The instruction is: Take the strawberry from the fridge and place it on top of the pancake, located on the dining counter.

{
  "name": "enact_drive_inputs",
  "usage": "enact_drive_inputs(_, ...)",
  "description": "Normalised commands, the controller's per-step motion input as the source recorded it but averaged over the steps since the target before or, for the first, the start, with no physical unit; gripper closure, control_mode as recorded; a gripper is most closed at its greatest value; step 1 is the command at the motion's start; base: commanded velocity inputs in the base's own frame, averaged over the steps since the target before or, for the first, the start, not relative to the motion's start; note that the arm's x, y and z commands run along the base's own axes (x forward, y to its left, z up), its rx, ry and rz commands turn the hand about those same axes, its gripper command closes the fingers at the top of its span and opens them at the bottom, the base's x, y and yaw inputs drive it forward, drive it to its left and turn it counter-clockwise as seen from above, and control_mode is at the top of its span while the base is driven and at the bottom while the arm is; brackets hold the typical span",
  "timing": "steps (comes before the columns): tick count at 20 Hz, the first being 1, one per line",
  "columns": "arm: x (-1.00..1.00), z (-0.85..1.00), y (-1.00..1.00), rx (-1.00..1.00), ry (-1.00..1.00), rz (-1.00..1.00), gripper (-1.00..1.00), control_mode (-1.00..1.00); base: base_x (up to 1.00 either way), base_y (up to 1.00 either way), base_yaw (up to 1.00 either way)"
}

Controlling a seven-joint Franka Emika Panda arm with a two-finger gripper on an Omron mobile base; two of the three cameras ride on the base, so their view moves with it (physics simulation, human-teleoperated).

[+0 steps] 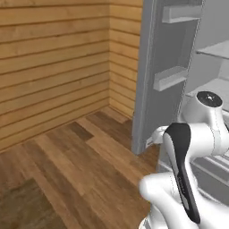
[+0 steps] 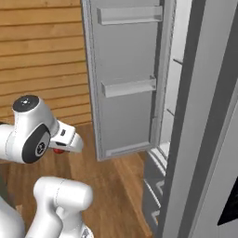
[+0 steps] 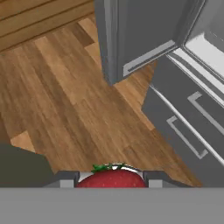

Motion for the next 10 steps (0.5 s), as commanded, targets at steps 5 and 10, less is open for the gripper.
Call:
enact_drive_inputs(5, 0.00, 0.00, 0.00, 0.00, 0.00, 0.00, 1.00, 1.00, -0.52, 0.12, 0.75)
enact_drive_inputs(10, 0.00, 0.00, 0.00, 0.00, 0.00, 0.00, 1.00, 1.00, -0.10, 0.12, 0.69)
